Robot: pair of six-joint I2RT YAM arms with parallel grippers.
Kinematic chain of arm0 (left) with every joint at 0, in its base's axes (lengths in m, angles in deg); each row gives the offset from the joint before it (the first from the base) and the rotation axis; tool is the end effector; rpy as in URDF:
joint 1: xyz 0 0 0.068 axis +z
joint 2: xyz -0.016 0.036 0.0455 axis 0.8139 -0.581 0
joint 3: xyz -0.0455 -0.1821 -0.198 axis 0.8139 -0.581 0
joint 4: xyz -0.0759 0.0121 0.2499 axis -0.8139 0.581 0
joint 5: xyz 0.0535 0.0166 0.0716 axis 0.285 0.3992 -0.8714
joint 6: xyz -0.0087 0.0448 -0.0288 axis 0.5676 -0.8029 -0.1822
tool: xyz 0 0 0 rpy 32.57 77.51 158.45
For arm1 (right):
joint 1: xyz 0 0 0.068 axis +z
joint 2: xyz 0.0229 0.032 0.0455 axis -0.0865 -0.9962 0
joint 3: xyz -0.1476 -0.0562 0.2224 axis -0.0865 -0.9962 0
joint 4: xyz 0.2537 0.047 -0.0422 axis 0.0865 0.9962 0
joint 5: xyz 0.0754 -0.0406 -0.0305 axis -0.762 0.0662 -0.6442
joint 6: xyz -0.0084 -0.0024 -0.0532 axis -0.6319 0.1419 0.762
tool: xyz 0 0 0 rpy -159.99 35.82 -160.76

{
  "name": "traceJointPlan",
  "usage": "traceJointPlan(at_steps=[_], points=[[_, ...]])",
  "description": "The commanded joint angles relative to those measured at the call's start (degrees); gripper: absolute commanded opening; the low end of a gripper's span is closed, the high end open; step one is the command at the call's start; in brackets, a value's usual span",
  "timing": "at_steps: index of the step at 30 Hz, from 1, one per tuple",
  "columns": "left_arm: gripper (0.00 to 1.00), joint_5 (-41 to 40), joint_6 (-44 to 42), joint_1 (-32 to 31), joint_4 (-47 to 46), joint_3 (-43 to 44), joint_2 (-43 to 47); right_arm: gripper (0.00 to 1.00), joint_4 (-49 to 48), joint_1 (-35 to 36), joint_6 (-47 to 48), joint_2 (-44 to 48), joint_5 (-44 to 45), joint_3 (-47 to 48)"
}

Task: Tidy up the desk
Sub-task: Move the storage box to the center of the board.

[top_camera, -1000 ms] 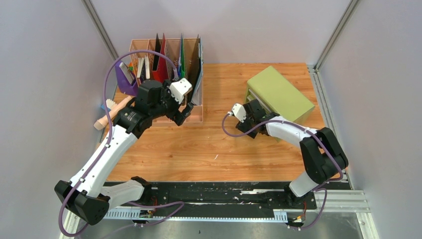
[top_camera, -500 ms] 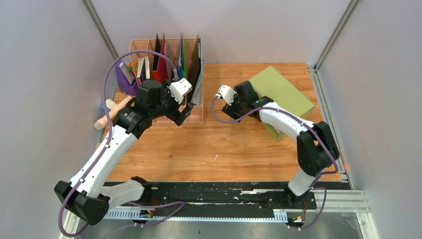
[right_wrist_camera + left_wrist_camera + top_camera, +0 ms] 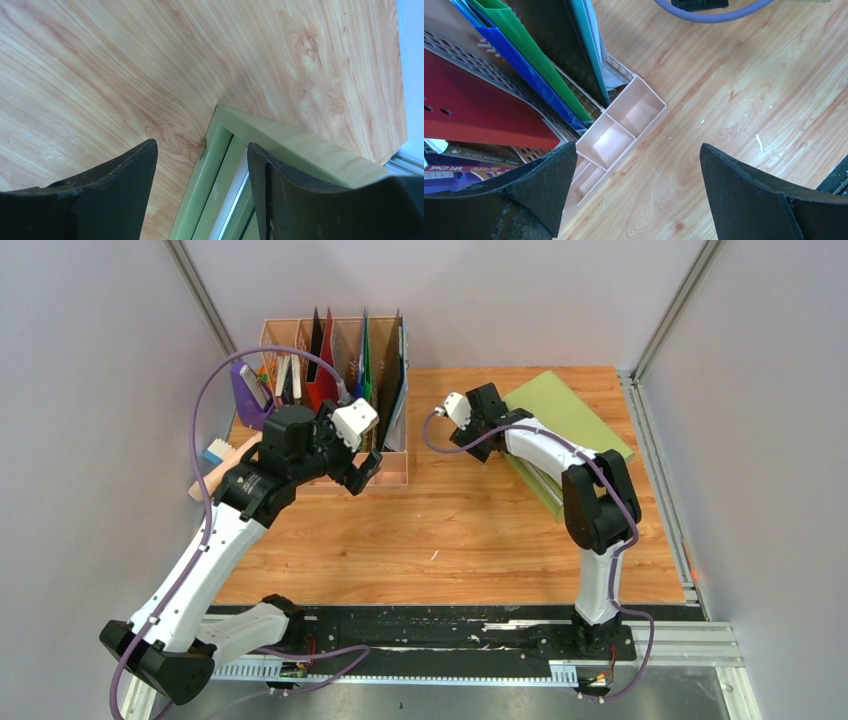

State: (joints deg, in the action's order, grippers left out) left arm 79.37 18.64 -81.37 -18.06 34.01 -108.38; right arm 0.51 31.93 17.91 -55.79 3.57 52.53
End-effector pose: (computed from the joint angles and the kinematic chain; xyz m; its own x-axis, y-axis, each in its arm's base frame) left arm 0.1893 -0.1037 0.3926 -0.2265 0.4134 -0.8819 0.6851 0.7112 0.1575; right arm 0.3897 0.1923 0.2119 -0.3455 -0.8498 -0.3981 -0.7300 0.5100 -0.4550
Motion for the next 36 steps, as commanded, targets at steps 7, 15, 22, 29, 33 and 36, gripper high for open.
traceJointPlan(at_steps=[7, 15, 22, 29, 33, 36], points=[[1.0, 1.93, 0.66, 0.35, -0.96, 0.42, 1.16, 0.67, 0.29, -7.04, 0.4, -4.17, 6.15, 9.27], [1.0, 2.13, 0.68, 0.44, -0.96, 0.52, 1.03, 0.68, 2.04, -11.14, -0.15, -8.74, 9.93, 15.38], [1.0, 2.64, 0.77, 0.44, -0.93, 0.6, 0.84, 0.7, 5.47, -11.39, -5.45, -5.8, 2.37, 16.49], [1.0, 2.36, 0.66, 0.44, -1.4, 0.16, 0.64, 0.77, 5.97, -11.09, -13.8, 3.82, -12.53, 11.62], [1.0, 0.52, 0.68, 0.44, -2.05, -0.32, 0.68, 0.85, 5.72, -11.11, -17.91, 9.12, -17.44, 9.46], [1.0, -1.1, 0.71, 0.44, -2.43, -0.55, 0.88, 0.88, 5.09, -11.14, -20.33, 12.12, -18.66, 8.88]])
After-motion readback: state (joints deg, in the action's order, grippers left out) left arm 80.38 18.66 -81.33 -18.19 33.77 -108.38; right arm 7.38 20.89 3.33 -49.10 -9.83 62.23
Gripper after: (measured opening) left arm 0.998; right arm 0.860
